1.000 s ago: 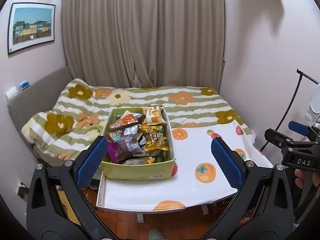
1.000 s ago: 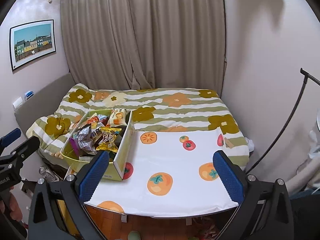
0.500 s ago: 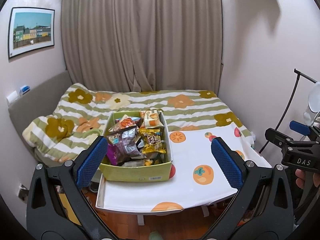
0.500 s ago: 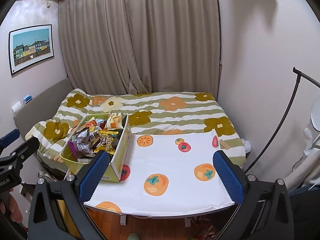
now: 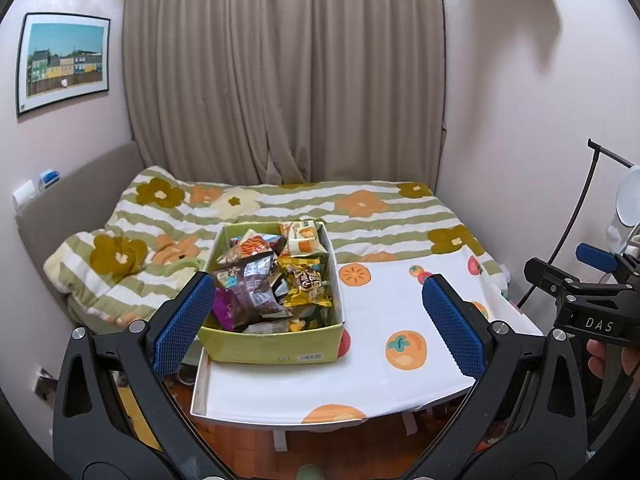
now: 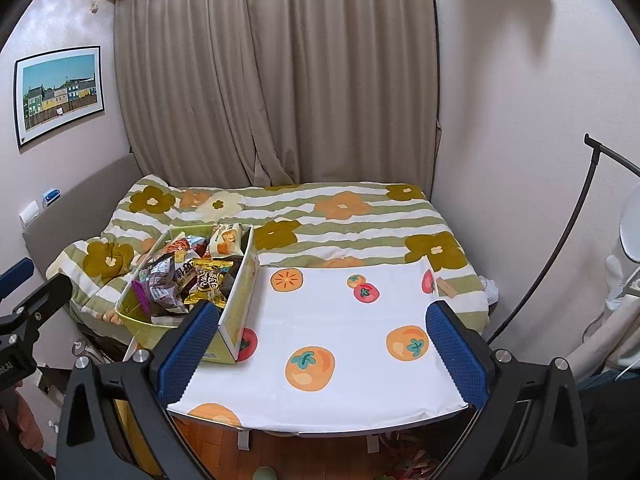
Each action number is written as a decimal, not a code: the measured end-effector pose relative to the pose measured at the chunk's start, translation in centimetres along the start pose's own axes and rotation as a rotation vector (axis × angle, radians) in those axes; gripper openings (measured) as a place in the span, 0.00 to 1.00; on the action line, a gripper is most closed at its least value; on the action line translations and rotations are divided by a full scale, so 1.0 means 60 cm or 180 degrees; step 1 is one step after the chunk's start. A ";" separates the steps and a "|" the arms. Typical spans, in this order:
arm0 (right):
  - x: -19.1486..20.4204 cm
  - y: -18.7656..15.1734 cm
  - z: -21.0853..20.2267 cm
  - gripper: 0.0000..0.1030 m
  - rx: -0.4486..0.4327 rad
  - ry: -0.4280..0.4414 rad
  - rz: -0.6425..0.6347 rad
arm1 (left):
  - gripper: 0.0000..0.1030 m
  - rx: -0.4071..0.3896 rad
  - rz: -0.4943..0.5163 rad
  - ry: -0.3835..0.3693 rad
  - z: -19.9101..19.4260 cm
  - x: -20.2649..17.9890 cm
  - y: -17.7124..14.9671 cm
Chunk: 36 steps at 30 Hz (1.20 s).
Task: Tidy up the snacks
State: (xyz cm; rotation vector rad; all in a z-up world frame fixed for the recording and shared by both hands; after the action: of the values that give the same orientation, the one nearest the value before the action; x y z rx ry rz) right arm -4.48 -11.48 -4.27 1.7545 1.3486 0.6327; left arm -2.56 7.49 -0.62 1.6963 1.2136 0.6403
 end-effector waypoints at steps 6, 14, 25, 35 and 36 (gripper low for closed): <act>0.000 0.000 -0.002 1.00 -0.0008 -0.0030 -0.0017 | 1.00 0.0008 0.0006 -0.0011 0.000 0.000 0.000; -0.001 0.001 0.000 1.00 0.0004 -0.0061 0.0001 | 1.00 0.0029 0.0018 -0.0025 0.004 -0.003 0.000; -0.002 0.004 0.000 1.00 0.0012 -0.0121 0.0020 | 1.00 0.0021 0.0021 0.0007 0.005 -0.003 0.001; -0.003 0.005 0.001 1.00 0.0016 -0.0131 0.0019 | 1.00 0.0044 0.0038 0.0035 0.015 -0.002 0.000; -0.001 0.004 0.001 1.00 0.0014 -0.0124 0.0015 | 1.00 0.0043 0.0037 0.0038 0.014 -0.002 0.000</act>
State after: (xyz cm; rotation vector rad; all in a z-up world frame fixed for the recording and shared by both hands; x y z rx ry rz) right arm -4.34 -11.60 -4.07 1.7653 1.3205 0.5958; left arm -1.89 7.04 -0.97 1.7140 1.2197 0.6514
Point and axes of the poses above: each gripper's, at about its wrist camera, not at the fingertips, and z roughly the way its jaws point, x to its left, y to its top, the point moved 1 cm from there along z, roughly the way its jaws point, and after that the axes turned 12 degrees about -y, right-handed, at the moved point
